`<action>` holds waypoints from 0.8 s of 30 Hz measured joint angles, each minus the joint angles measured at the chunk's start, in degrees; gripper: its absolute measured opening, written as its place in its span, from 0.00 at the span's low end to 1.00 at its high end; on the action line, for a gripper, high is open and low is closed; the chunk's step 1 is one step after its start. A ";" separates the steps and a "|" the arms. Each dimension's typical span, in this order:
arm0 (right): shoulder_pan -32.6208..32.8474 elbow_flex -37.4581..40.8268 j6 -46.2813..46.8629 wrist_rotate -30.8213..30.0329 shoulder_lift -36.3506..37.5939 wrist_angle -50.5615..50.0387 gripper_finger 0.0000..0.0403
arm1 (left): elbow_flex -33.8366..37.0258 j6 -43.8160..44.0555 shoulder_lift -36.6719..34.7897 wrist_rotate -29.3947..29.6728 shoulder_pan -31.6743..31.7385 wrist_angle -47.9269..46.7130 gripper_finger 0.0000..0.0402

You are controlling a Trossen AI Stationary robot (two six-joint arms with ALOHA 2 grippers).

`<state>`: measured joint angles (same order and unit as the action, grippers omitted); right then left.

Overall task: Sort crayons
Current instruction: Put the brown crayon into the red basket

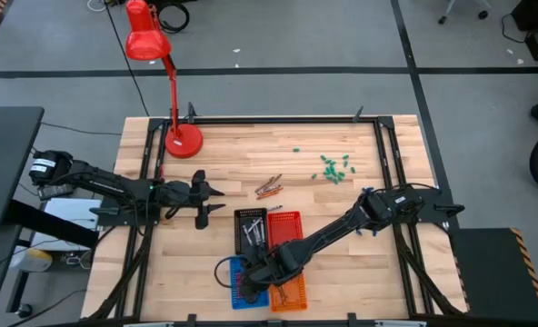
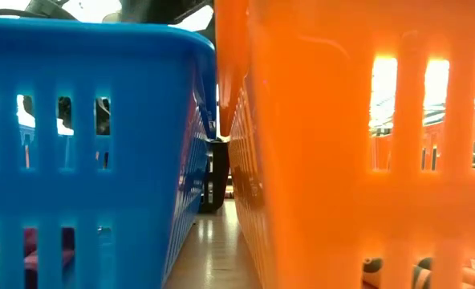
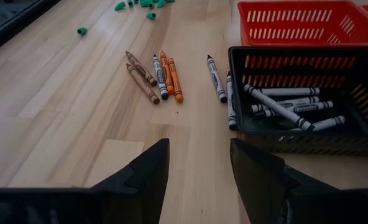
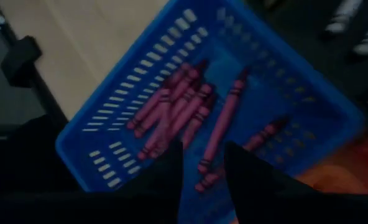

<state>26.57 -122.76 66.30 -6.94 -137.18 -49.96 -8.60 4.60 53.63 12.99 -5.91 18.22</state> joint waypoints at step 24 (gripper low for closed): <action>-8.68 0.11 -13.84 -25.52 8.83 -32.97 0.17 | -10.55 2.91 3.04 -2.49 5.58 -11.74 0.43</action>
<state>17.89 -122.65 52.46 -32.46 -128.35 -82.93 -19.15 7.51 56.67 10.50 -0.33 6.47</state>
